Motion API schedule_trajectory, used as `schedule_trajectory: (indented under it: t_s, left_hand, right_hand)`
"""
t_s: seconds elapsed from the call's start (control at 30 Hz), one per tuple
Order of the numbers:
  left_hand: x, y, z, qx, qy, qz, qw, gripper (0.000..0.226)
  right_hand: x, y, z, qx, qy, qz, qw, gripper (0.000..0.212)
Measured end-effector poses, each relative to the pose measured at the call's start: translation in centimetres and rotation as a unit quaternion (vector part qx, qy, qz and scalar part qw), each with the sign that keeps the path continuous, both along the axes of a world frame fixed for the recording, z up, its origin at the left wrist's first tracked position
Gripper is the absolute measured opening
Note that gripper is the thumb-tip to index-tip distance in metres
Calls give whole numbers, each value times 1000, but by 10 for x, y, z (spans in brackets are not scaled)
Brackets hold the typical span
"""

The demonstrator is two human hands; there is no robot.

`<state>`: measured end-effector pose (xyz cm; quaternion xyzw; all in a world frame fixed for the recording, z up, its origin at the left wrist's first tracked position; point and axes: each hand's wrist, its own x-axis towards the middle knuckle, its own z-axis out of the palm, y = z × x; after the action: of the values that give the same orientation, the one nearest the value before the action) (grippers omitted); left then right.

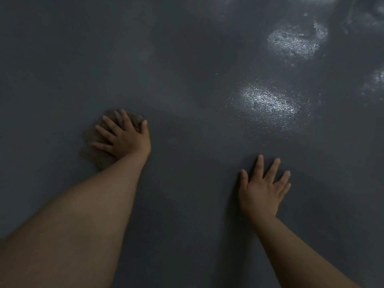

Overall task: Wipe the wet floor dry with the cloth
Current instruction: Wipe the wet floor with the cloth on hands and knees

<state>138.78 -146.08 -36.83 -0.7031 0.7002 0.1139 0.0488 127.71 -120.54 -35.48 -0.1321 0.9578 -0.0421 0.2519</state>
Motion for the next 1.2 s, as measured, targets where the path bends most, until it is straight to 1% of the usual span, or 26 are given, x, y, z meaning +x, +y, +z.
schedule_trajectory:
  t_s: [0.07, 0.1, 0.17, 0.23, 0.3, 0.37, 0.43, 0.47, 0.5, 0.53, 0.63, 0.67, 0.73, 0.8, 0.83, 0.9, 0.97, 1.0, 1.07, 1.1, 1.17, 1.2]
  left_hand:
    - [-18, 10, 0, 3, 5, -23, 1000, 70]
    - [-27, 19, 0, 3, 3, -61, 998, 69]
    - [-47, 50, -1, 14, -8, -181, 983, 69]
    - [-63, 96, 0, 34, -2, -319, 947, 70]
    - [-70, 140, 4, 61, 6, -437, 897, 70]
    - [-69, 160, 6, 77, -13, -511, 856, 68]
    - [-63, 150, 8, 73, -20, -549, 832, 67]
    - [-59, 139, 8, 68, -24, -560, 825, 67]
    - [-51, 127, 9, 63, -29, -557, 828, 66]
    - [-41, 114, 8, 60, -33, -534, 842, 66]
    - [7, 74, 4, 47, -44, -379, 923, 65]
    - [26, 63, 3, 40, -49, -321, 945, 65]
    - [63, 43, 2, 32, -42, -195, 979, 64]
    - [88, 32, 4, 41, -23, -76, 996, 63]
    - [93, 32, 5, 46, -19, -39, 998, 61]
    - [90, 40, 4, 47, -13, -14, 999, 60]
    - [74, 61, 4, 43, -8, -37, 998, 62]
    - [64, 78, 4, 42, -9, -74, 996, 63]
    - [43, 123, 4, 55, -12, -197, 979, 65]
    - [34, 148, 6, 70, -12, -272, 960, 66]
    - [23, 195, 12, 109, -14, -414, 904, 65]
    - [21, 210, 14, 120, -20, -466, 876, 64]
  right_hand:
    - [0, 1, 0, -6, 1, -4, 1000, 61]
    - [1, 2, 0, -11, 3, -7, 1000, 60]
    - [1, 2, 1, -26, 9, -16, 1000, 57]
    - [0, 4, 3, -42, 14, -24, 999, 55]
    - [-1, 6, 3, -50, 14, -24, 998, 53]
    - [-1, 8, 3, -48, 16, -15, 999, 53]
    - [-1, 8, 3, -38, 19, -8, 999, 54]
    - [-1, 7, 3, -35, 17, -9, 999, 55]
    - [0, 5, 4, -33, 13, -12, 999, 55]
    - [1, 4, 6, -34, 10, -13, 999, 55]
    - [6, 0, 10, -30, 3, -7, 1000, 56]
    - [8, -1, 11, -27, 1, -1, 1000, 56]
    - [15, -2, 12, -25, -4, 17, 1000, 55]
    - [22, -1, 13, -25, -8, 39, 999, 54]
    - [26, 1, 14, -22, -10, 52, 998, 54]
    - [34, 7, 15, -17, -12, 75, 997, 53]
    - [42, 13, 15, -16, -10, 94, 995, 53]
    - [46, 16, 15, -17, -8, 99, 995, 52]
    - [51, 20, 15, -24, -4, 102, 994, 52]
    - [54, 22, 16, -28, -3, 99, 995, 51]
    - [57, 24, 17, -38, -12, 90, 995, 50]
    - [59, 25, 18, -44, -17, 85, 995, 50]
